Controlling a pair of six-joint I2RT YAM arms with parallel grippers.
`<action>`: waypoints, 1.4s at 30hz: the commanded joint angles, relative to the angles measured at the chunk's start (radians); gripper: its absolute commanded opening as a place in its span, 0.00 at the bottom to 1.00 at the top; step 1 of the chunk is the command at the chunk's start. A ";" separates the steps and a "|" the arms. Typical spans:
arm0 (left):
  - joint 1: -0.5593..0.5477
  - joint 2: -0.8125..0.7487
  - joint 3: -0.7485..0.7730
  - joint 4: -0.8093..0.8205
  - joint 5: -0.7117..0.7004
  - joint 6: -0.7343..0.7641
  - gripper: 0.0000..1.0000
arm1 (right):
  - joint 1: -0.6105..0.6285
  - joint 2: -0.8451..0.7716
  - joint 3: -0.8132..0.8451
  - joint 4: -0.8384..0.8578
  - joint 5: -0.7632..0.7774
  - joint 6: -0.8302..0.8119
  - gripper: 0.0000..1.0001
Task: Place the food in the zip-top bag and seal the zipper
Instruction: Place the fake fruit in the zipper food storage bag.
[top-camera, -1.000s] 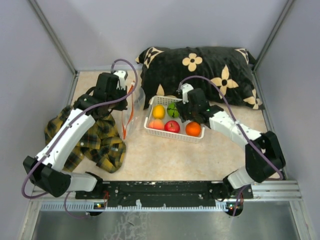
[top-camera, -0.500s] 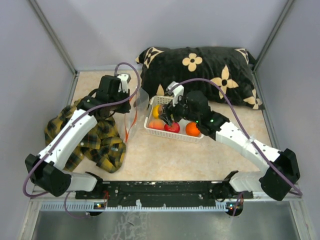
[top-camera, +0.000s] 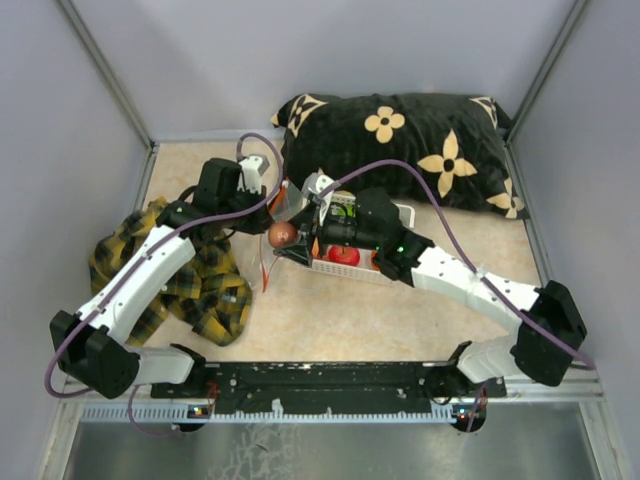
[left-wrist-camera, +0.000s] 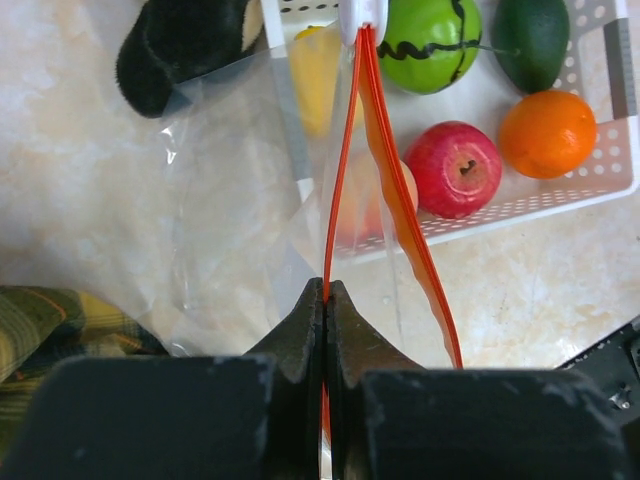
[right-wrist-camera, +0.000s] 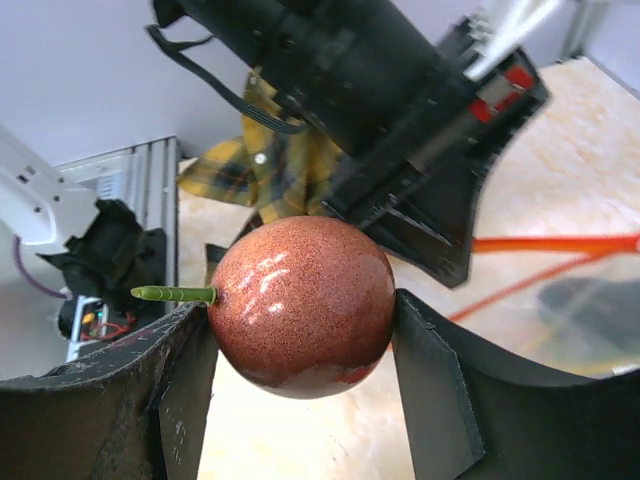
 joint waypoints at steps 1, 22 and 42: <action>0.002 -0.009 -0.010 0.048 0.086 -0.011 0.00 | 0.025 0.045 0.019 0.205 -0.112 0.044 0.33; 0.006 -0.043 -0.027 0.045 -0.002 0.003 0.00 | -0.006 0.251 -0.106 0.453 0.006 0.037 0.34; 0.017 -0.072 -0.057 0.074 0.115 0.031 0.00 | -0.018 0.253 -0.104 0.397 0.105 0.039 0.32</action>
